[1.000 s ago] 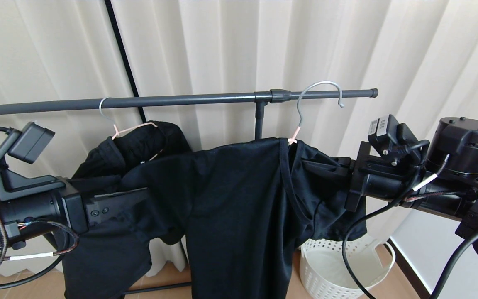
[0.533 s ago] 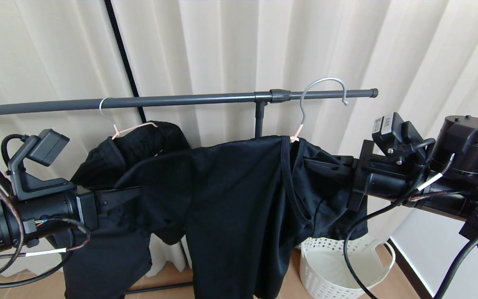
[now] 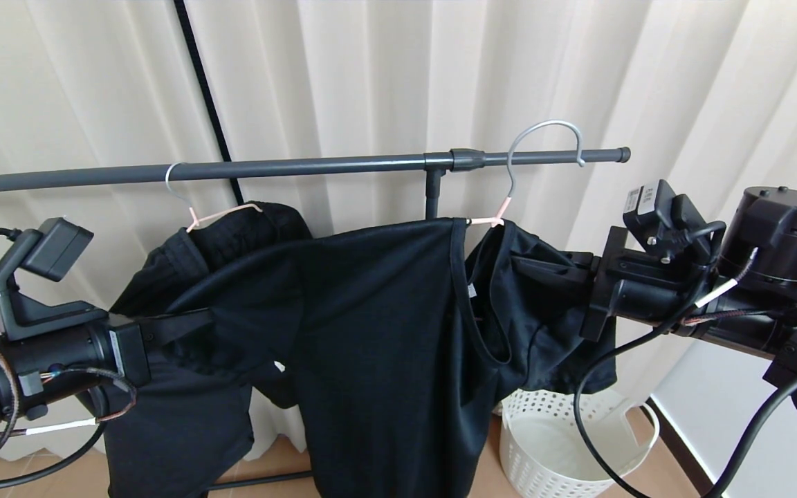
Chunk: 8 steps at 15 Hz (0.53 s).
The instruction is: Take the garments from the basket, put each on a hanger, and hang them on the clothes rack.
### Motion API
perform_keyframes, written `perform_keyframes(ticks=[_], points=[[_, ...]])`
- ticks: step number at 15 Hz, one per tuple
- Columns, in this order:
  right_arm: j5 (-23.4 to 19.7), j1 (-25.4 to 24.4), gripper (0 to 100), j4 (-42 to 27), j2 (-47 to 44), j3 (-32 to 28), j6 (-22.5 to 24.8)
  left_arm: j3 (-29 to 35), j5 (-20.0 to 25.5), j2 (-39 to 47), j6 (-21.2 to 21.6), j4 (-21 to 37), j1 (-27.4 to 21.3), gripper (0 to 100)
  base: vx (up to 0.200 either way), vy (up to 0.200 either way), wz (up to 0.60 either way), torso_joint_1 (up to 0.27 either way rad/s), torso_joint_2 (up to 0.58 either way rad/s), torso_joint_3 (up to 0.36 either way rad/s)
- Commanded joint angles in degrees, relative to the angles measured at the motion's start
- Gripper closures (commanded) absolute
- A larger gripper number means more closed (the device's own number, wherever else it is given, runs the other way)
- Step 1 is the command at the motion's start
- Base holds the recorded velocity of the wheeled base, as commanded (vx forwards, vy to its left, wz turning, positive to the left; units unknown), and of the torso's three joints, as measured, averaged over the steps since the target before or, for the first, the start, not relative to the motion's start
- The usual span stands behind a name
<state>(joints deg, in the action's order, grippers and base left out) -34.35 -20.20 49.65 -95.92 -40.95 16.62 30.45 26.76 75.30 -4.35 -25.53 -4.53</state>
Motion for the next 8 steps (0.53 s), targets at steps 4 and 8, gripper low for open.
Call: perform_keyframes(ticks=[4, 8], points=[[0.0, 0.2, 100, -0.1, -0.2, -0.4, -0.1, -1.7, 0.0, -3.0, 0.0, 0.0, 3.4, 100, 0.0, 0.0, 0.0, 0.0, 0.0, 0.0], [-0.1, 1.0, 100, -0.1, -1.1, -0.8, -0.1, -4.2, 0.0, -5.3, 0.0, 0.0, 5.8, 100, 0.0, 0.0, 0.0, 0.0, 0.0, 0.0]])
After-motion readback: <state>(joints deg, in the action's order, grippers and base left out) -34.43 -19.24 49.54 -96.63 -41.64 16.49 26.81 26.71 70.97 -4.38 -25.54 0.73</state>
